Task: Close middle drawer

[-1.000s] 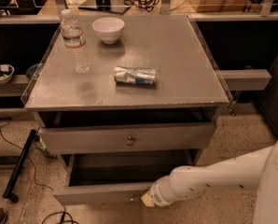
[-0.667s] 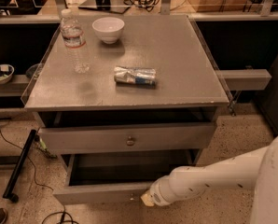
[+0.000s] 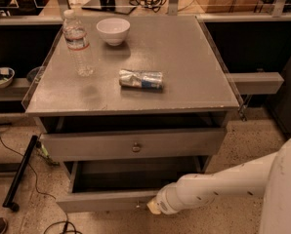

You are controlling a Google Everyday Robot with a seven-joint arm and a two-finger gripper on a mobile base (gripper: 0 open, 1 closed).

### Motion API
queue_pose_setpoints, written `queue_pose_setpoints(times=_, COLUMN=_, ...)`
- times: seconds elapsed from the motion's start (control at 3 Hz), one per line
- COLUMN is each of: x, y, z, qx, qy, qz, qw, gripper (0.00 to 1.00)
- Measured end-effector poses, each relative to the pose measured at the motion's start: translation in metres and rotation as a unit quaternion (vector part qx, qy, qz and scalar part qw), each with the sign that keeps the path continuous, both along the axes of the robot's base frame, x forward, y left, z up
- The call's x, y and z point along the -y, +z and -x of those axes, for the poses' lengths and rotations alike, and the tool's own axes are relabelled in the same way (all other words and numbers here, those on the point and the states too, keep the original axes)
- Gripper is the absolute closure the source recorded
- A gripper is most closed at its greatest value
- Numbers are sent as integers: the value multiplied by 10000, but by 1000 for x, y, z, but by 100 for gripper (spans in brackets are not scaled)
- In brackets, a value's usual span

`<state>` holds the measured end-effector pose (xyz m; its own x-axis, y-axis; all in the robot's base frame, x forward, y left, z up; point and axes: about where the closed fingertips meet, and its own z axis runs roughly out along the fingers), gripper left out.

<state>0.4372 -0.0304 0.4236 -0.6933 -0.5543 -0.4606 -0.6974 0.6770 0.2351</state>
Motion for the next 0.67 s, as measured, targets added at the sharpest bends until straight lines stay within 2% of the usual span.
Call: queue_pose_setpoints(times=0.67, x=-5, y=1, z=-4, qx=89, qy=31, qz=-63, qw=9999, gripper=100)
